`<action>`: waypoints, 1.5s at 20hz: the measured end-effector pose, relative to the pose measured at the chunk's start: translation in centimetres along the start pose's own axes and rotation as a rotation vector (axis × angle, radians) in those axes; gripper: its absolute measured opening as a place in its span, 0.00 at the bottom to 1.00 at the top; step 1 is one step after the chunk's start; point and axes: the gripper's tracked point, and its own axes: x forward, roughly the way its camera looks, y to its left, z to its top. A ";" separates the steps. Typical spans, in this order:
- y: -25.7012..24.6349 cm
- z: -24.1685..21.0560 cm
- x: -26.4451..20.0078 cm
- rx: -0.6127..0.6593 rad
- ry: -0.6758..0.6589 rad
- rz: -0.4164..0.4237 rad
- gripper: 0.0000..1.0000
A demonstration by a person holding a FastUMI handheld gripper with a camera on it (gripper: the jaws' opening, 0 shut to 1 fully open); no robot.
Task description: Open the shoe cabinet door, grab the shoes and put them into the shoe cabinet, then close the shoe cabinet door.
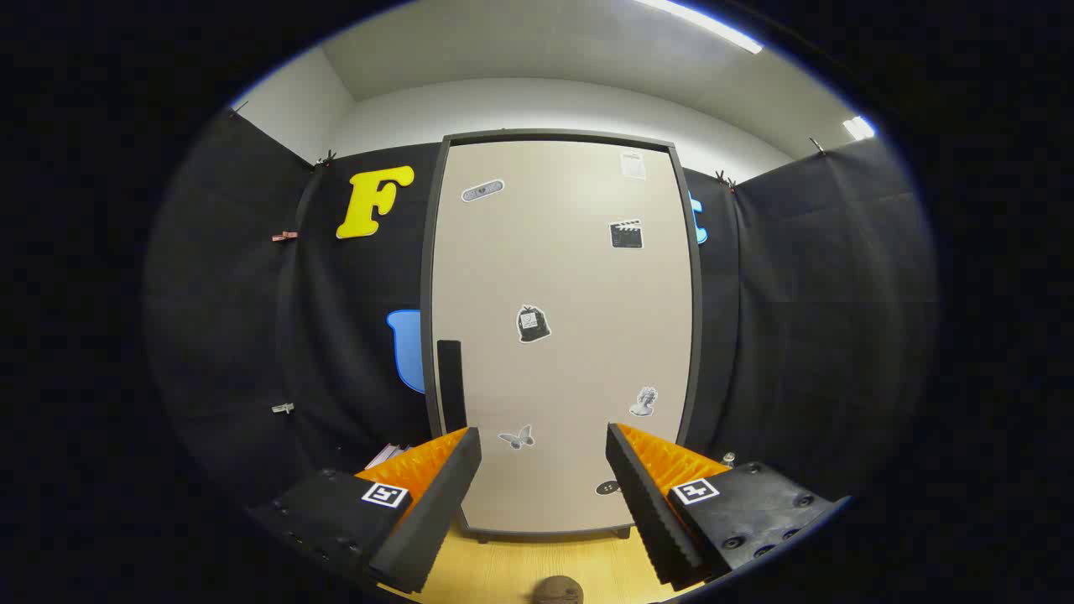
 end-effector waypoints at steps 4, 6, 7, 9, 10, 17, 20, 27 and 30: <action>0.3 0.3 -0.2 -0.003 -0.011 0.005 0.98; 0.4 0.4 -0.2 -0.005 -0.011 0.008 0.98; 0.4 0.4 -0.1 -0.004 -0.014 0.006 0.98; 0.4 0.5 -0.1 0.001 -0.018 0.004 0.98; 0.6 0.6 -0.2 0.002 -0.020 0.004 0.98; 1.0 0.4 0.2 0.012 -0.021 0.013 0.98; 1.5 0.2 0.8 0.011 -0.013 0.016 0.98; 6.2 -1.2 4.9 0.008 0.029 0.070 0.98; 8.7 -2.3 8.1 0.016 0.057 0.092 0.98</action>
